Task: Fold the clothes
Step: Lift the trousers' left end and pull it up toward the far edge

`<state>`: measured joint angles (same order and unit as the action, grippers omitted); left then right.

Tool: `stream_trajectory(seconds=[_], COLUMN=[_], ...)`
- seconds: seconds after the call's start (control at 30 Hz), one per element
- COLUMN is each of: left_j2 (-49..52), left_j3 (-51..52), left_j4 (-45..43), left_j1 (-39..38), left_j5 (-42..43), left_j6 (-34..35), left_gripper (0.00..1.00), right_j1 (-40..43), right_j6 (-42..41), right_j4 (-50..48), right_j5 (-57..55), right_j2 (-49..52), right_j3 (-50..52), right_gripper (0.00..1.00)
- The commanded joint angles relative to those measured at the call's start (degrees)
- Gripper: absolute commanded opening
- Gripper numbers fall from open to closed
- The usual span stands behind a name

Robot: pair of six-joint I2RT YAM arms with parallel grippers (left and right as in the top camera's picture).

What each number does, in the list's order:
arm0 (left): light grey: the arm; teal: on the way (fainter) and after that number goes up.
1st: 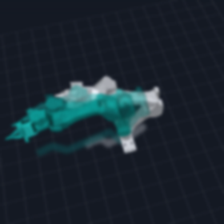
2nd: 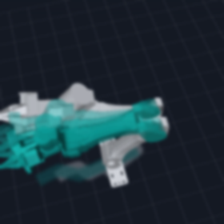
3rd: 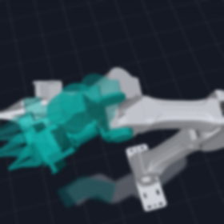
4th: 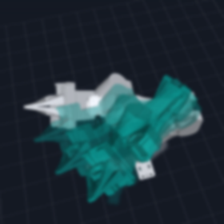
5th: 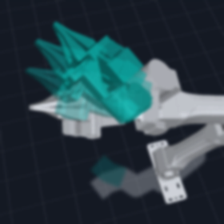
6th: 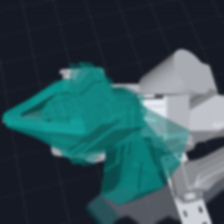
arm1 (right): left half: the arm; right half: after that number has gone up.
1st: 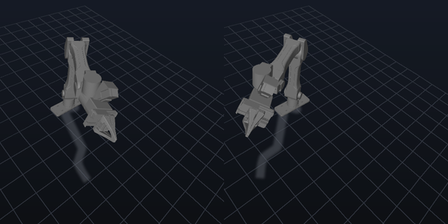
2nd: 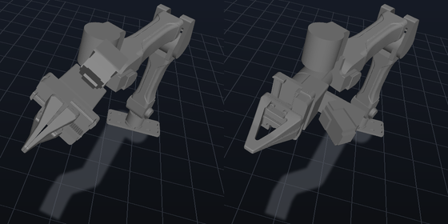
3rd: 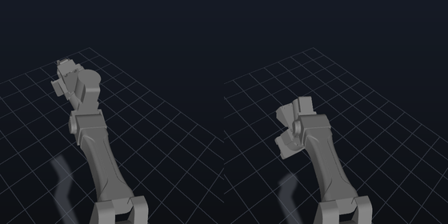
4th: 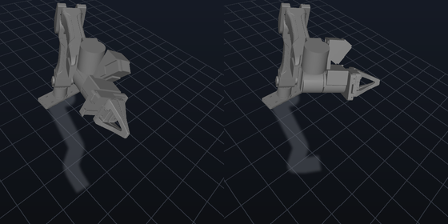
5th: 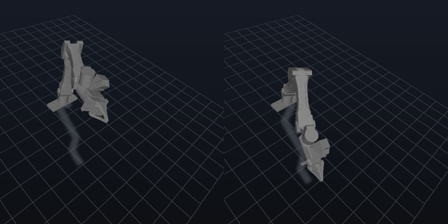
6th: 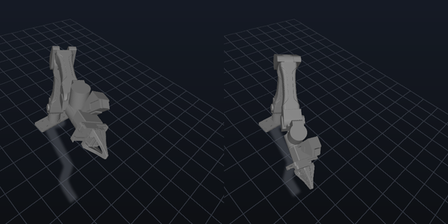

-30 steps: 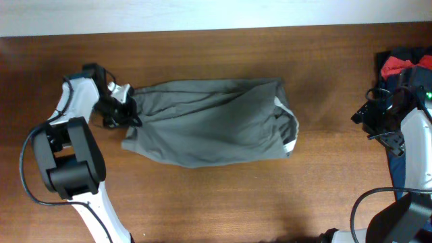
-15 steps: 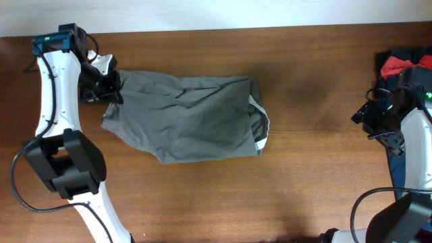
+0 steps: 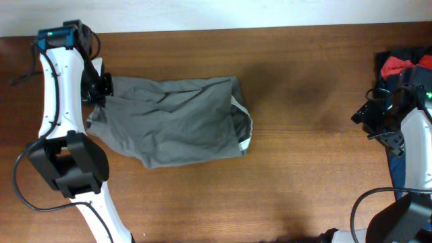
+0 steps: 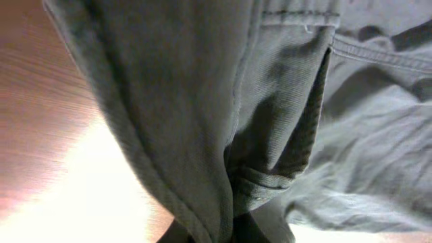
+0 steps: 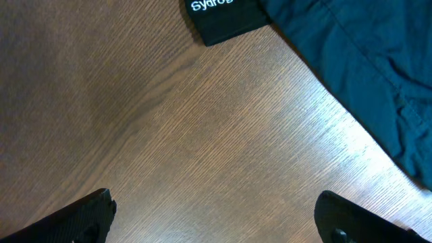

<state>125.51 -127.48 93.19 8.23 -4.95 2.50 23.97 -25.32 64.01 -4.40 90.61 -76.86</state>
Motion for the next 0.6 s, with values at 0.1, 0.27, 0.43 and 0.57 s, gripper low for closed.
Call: stream_trajectory(seconds=[0.1,0.27,0.43,0.57], left_j2=[-0.07,-0.07,-0.07,-0.07], left_j3=[-8.37,-12.35,-12.98,-12.98], left_j4=[2.8,3.52,3.52,3.52], left_j1=[0.0,-1.7,-5.9,-10.67], left_j5=[-1.97,-1.97,-2.62,-5.14], left_j6=[1.14,0.9,0.31,2.99], left_gripper=[0.01,0.01,0.01,0.01], right_j1=[0.11,0.11,0.11,0.11], right_j6=[-0.5,-0.5,-0.5,-0.5], right_j4=[0.0,0.0,0.0,-0.02], right_j5=[-0.11,-0.11,-0.11,-0.11], right_j2=[-0.33,-0.33,-0.33,-0.33], right_j3=[-0.94,-0.94,-0.94,-0.94], right_gripper=[0.99,0.99,0.99,0.99])
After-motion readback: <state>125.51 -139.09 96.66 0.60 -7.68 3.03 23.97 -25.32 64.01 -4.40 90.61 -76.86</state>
